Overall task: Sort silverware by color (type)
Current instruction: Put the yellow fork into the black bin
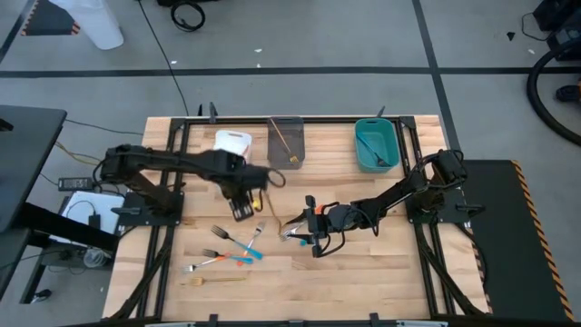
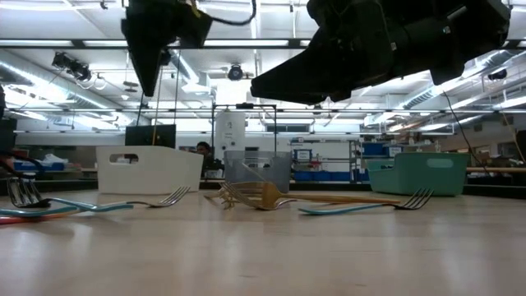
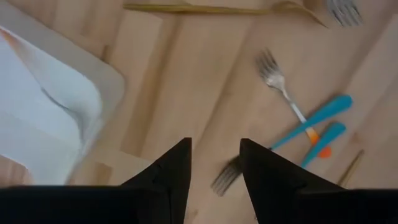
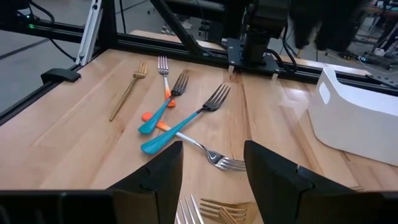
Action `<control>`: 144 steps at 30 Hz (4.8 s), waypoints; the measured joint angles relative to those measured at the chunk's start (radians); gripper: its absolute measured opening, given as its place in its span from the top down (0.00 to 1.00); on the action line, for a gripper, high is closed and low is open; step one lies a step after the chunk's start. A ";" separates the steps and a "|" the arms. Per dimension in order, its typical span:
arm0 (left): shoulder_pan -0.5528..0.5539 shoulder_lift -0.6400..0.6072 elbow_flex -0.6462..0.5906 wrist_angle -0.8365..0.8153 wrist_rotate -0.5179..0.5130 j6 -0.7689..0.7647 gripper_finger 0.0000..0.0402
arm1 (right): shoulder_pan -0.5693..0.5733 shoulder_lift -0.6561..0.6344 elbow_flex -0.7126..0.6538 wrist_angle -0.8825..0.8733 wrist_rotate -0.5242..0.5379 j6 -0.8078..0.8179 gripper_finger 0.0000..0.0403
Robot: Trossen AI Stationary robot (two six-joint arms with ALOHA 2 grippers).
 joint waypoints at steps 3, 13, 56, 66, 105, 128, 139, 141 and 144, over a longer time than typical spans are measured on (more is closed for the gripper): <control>-0.070 0.000 0.000 0.000 -0.025 -0.038 0.64 | 0.000 0.000 0.000 0.004 0.001 -0.016 0.57; -0.261 0.000 0.000 0.006 -0.154 -0.135 0.64 | -0.001 0.000 0.000 0.003 0.001 -0.040 0.64; -0.461 0.000 -0.267 0.385 -0.458 0.026 0.64 | -0.012 0.000 0.297 -1.182 -0.019 0.144 0.69; -0.458 0.000 -0.356 0.551 -0.385 0.139 0.64 | -0.013 0.000 0.346 -1.335 -0.103 0.147 0.69; -0.391 -0.246 -0.619 0.719 -0.411 0.148 0.64 | -0.072 0.100 0.354 -1.209 0.049 -0.032 0.93; -0.391 -0.246 -0.619 0.710 -0.410 0.148 0.64 | -0.067 0.025 0.353 -1.232 0.107 -0.035 0.94; -0.391 -0.246 -0.619 0.710 -0.415 0.136 0.64 | -0.078 0.025 0.453 -1.314 0.142 -0.109 0.94; -0.391 -0.246 -0.619 0.715 -0.415 0.126 0.64 | -0.079 0.025 0.474 -1.335 0.156 -0.141 0.94; -0.391 -0.246 -0.619 0.744 -0.408 0.112 0.64 | -0.078 0.024 0.490 -1.348 0.160 -0.208 0.94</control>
